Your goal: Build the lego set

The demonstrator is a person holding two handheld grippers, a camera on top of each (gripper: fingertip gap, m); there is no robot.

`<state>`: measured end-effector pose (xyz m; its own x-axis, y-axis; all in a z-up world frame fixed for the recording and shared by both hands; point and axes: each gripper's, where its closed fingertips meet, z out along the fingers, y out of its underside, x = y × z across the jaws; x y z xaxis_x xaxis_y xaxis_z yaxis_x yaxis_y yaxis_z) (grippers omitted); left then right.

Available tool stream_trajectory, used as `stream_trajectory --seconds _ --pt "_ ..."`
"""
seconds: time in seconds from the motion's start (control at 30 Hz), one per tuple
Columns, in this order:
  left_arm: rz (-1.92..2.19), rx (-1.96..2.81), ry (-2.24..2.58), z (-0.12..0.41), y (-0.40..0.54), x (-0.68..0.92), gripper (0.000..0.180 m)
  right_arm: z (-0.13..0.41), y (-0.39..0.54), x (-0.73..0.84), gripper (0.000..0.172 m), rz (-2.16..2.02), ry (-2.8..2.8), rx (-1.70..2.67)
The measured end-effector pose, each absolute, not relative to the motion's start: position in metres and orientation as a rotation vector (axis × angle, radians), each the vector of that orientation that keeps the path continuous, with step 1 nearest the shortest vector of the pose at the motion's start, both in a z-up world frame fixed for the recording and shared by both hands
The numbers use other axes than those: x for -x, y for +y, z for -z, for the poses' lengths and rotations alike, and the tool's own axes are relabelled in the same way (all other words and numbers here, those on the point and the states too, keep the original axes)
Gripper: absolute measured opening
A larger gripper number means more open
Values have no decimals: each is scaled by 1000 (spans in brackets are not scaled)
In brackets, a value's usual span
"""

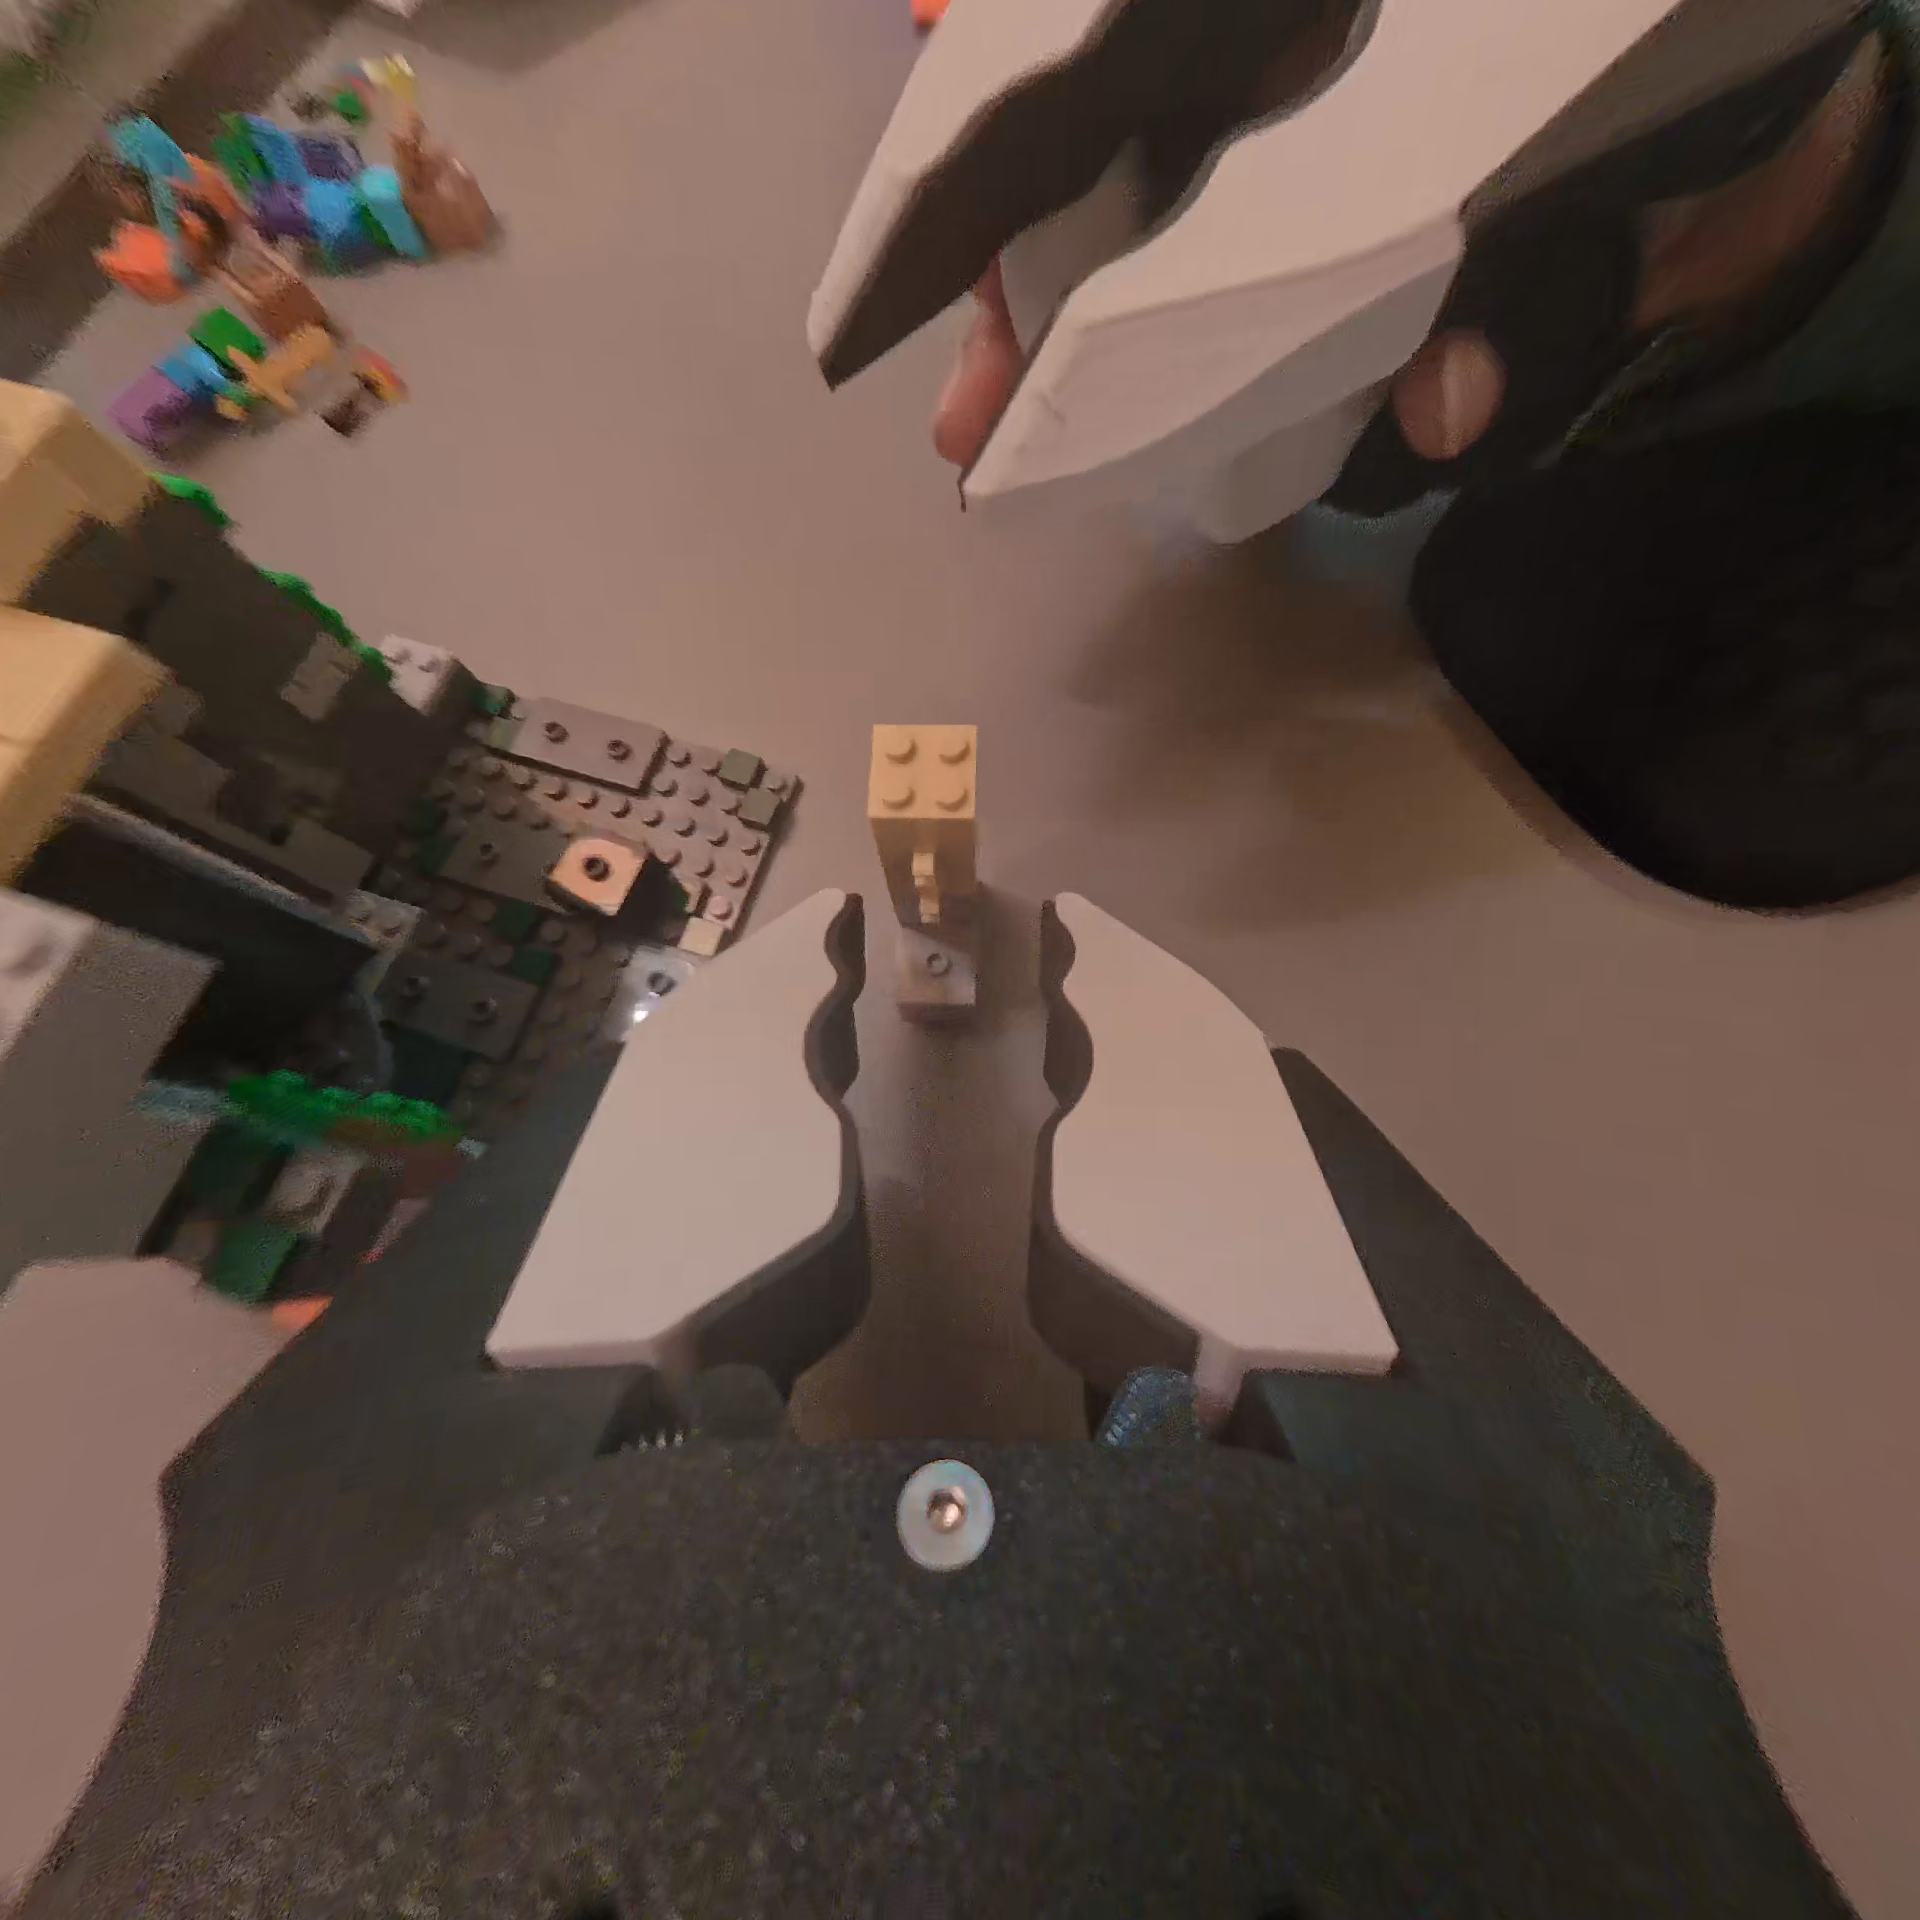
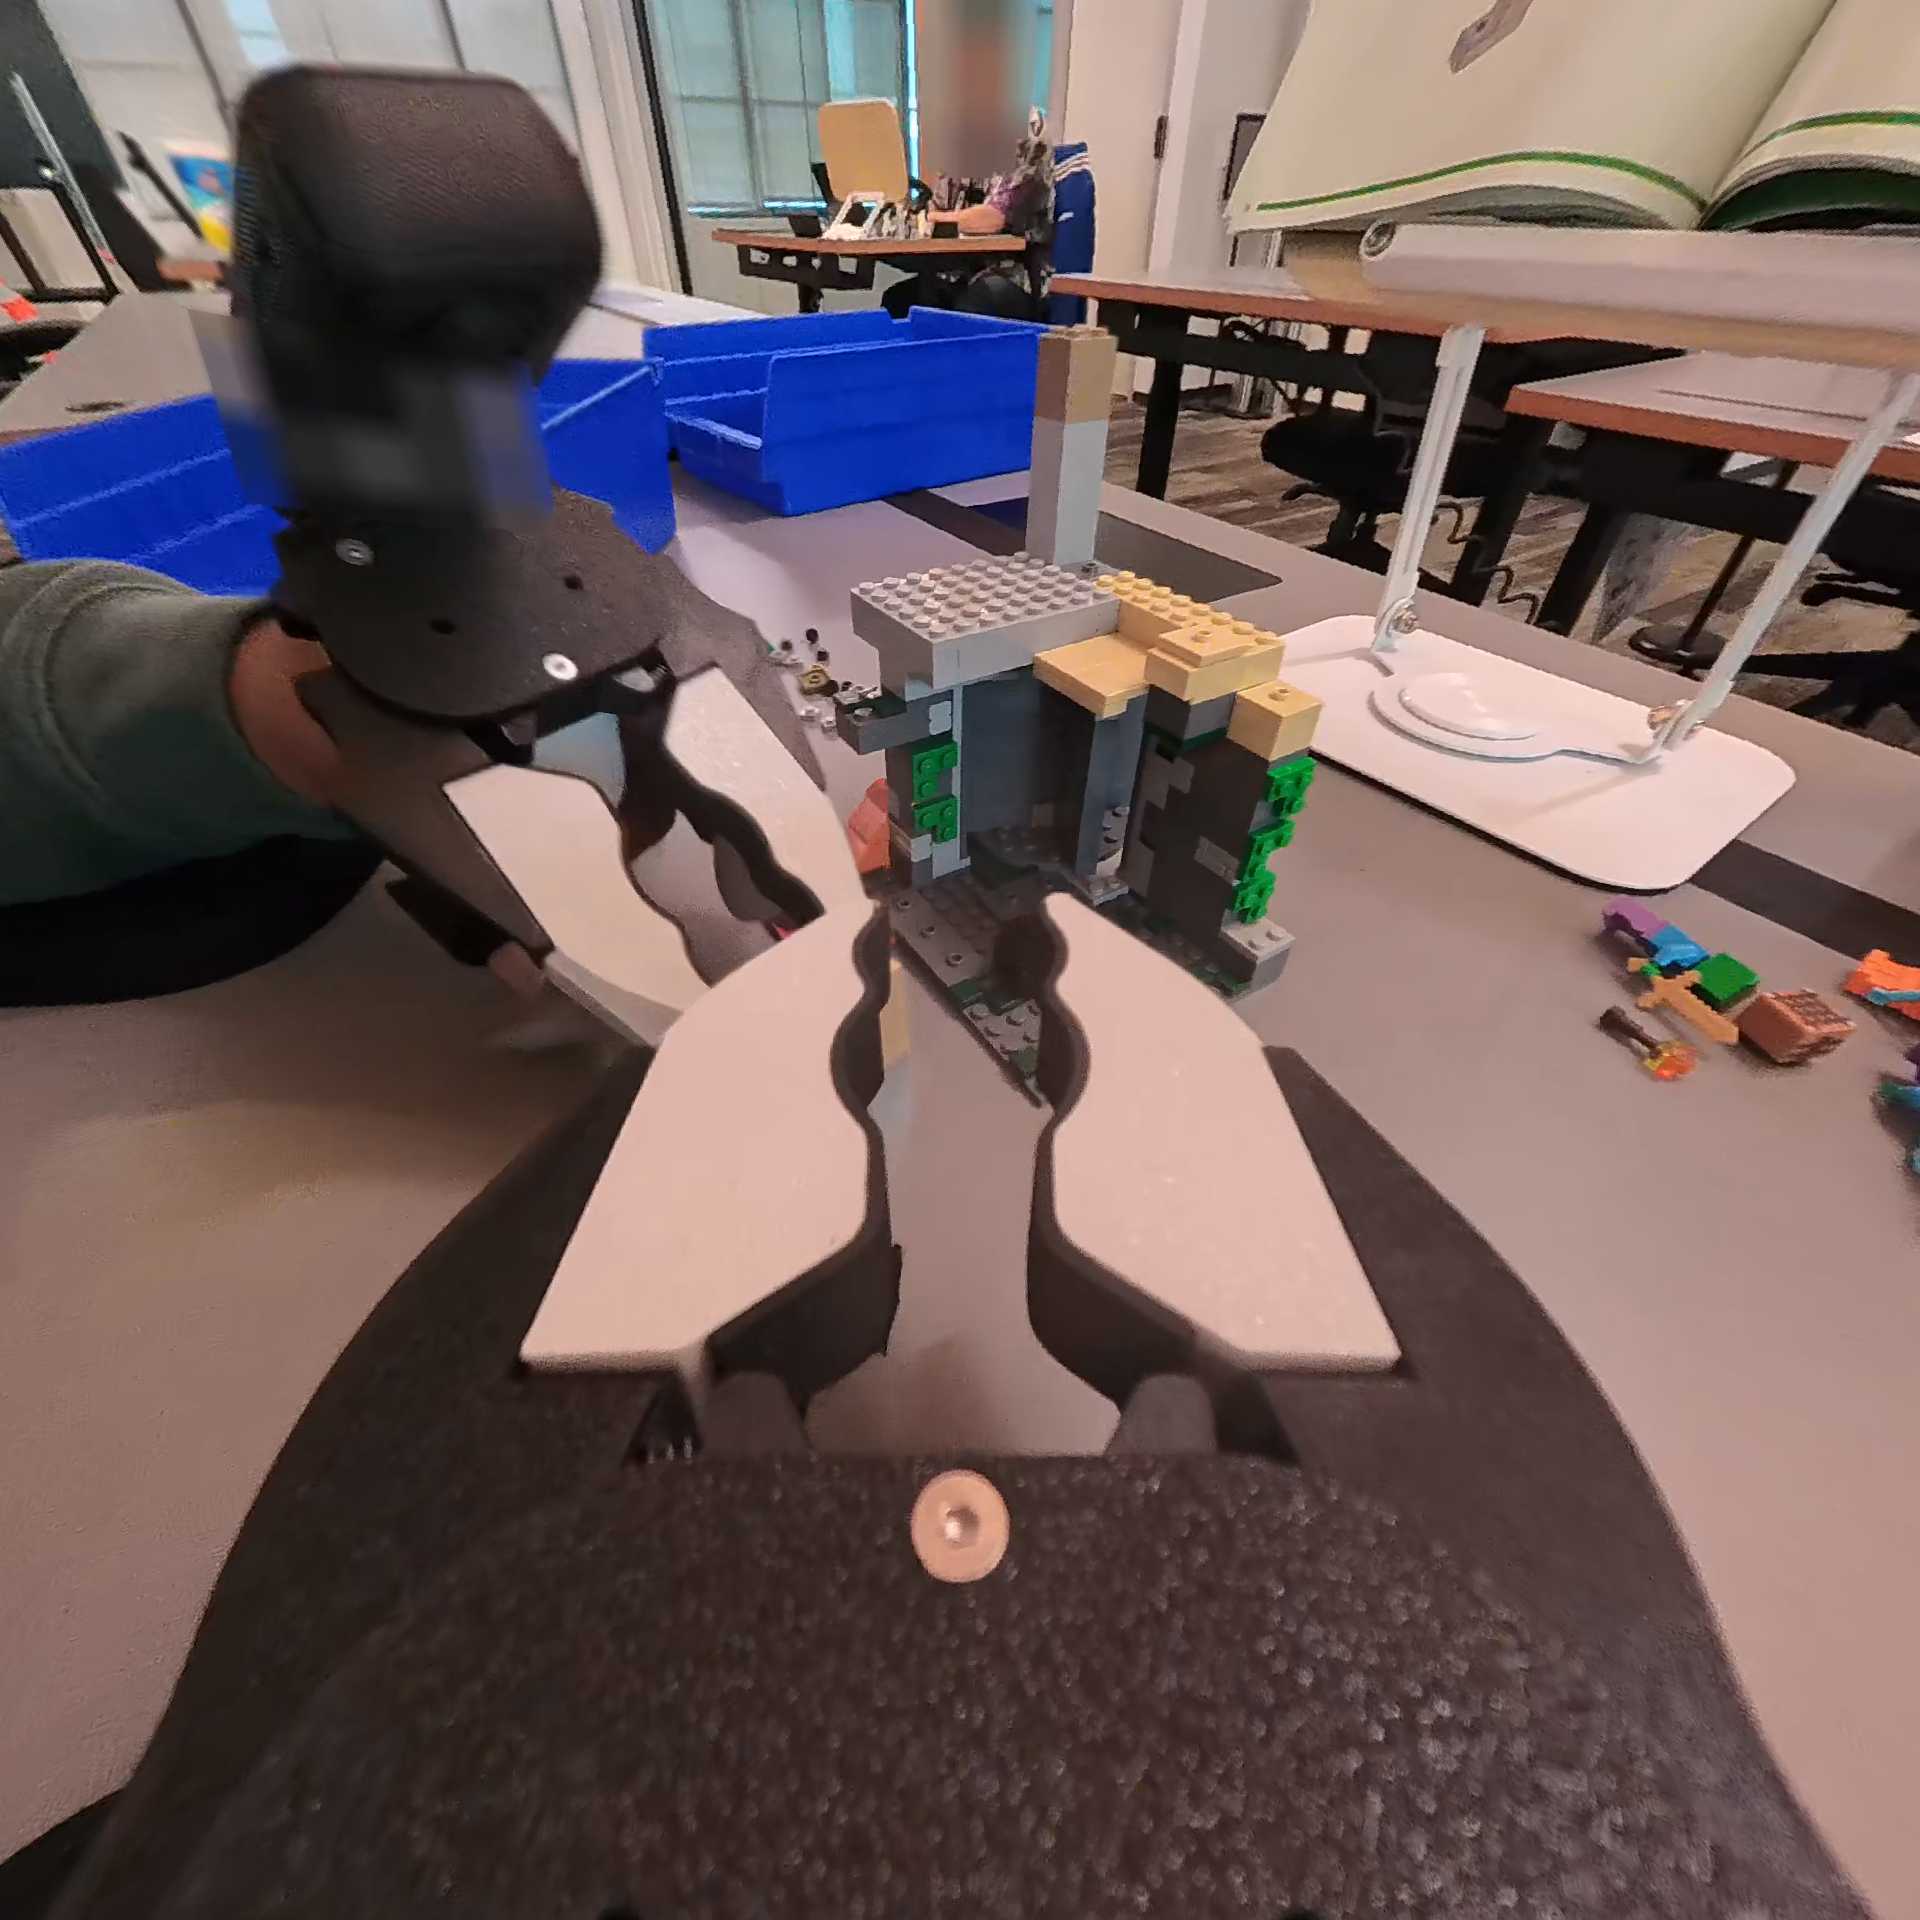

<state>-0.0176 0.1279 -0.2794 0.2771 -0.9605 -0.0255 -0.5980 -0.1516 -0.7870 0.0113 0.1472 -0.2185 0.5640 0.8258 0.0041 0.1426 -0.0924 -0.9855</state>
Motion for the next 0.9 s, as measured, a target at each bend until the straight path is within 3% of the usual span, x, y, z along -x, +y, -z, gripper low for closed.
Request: stream_trajectory --seconds 0.2,0.4,0.9 --pt "677 1631 1071 218 141 36 0 209 157 -22 2 -627 -780 1551" --pt "515 1447 608 161 175 91 0 179 184 -36 0 -461 -647 1523" --pt "388 1453 400 154 203 148 0 42 332 -62 0 -335 -355 1382"
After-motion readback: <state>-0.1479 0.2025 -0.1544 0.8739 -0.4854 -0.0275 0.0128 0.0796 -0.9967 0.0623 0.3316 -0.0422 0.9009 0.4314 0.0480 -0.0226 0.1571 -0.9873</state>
